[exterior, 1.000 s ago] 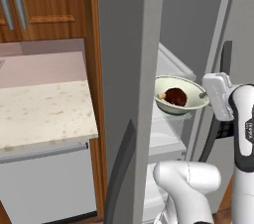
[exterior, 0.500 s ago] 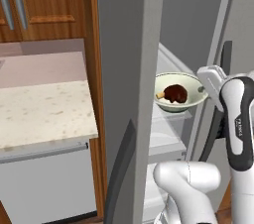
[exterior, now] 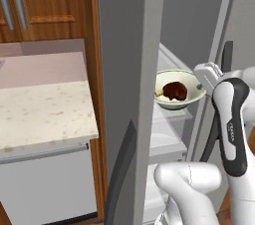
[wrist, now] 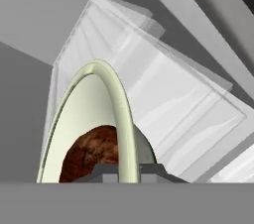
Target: Place one of the steaks on the plate and the other in the bowl. Then place the bowl in the fridge.
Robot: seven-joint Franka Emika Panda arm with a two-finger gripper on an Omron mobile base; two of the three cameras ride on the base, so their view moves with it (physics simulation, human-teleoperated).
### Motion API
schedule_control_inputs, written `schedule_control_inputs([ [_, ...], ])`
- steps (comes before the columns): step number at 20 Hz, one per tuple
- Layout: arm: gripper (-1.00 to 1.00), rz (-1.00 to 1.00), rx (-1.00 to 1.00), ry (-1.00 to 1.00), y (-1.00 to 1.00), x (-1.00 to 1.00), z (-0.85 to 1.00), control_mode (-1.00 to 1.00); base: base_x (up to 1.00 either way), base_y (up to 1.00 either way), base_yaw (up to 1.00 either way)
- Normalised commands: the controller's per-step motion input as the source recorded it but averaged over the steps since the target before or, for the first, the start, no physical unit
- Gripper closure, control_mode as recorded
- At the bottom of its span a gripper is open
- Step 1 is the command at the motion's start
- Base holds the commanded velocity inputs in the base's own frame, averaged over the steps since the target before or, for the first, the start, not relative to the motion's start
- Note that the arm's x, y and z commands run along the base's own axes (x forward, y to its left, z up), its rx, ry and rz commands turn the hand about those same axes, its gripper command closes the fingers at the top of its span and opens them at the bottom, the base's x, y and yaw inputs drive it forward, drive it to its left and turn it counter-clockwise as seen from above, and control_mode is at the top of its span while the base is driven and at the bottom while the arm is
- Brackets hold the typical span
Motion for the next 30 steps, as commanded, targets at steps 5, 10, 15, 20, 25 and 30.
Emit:
schedule_control_inputs([
  [5, 1.00, -0.16, 0.09, -0.05, 0.01, 0.00, 0.00, -1.00, 0.00, 0.00, 0.00],
  [10, 1.00, -0.12, 0.09, 0.00, 0.00, 0.10, 0.08, -1.00, 0.00, 0.00, 0.00],
  [15, 1.00, -0.02, 0.01, 0.00, 0.00, 0.05, 0.31, -1.00, 0.00, 0.00, 0.00],
  [20, 1.00, 0.00, 0.00, 0.00, 0.00, 0.16, 0.22, -1.00, 0.00, 0.00, 0.00],
  [25, 1.00, 0.00, 0.00, 0.00, 0.00, 0.33, 0.00, -1.00, 0.00, 0.00, 0.00],
  [30, 1.00, -0.03, 0.00, 0.00, 0.19, 0.39, 0.00, -1.00, 0.00, 0.00, 0.00],
])
